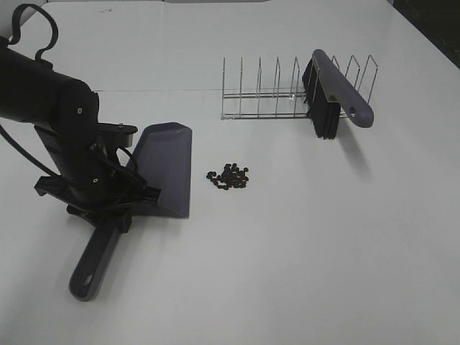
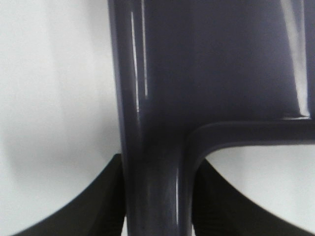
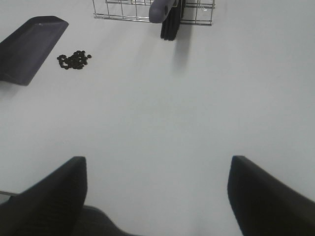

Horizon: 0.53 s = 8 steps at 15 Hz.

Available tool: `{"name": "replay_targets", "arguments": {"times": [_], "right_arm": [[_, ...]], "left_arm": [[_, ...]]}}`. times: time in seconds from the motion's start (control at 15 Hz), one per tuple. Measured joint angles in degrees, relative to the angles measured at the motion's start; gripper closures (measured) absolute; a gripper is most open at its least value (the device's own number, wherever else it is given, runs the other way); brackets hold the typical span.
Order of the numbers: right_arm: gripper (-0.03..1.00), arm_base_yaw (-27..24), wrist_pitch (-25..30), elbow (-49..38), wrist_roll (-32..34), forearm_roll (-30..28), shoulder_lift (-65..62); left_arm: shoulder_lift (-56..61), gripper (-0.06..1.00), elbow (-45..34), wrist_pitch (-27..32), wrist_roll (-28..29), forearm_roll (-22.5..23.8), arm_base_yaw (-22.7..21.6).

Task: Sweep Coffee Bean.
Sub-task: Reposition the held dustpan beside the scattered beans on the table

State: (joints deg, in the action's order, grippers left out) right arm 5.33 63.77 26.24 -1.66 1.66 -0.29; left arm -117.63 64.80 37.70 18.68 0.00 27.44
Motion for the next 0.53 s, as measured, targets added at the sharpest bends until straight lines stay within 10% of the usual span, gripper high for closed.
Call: {"name": "replay_targets", "arguments": {"times": [0.53], "right_arm": [[0.31,0.00,0.00,0.00,0.00,0.00,0.00]], "left_arm": [[0.46,0.63,0.00,2.06,-3.15,0.00,0.00]]}}
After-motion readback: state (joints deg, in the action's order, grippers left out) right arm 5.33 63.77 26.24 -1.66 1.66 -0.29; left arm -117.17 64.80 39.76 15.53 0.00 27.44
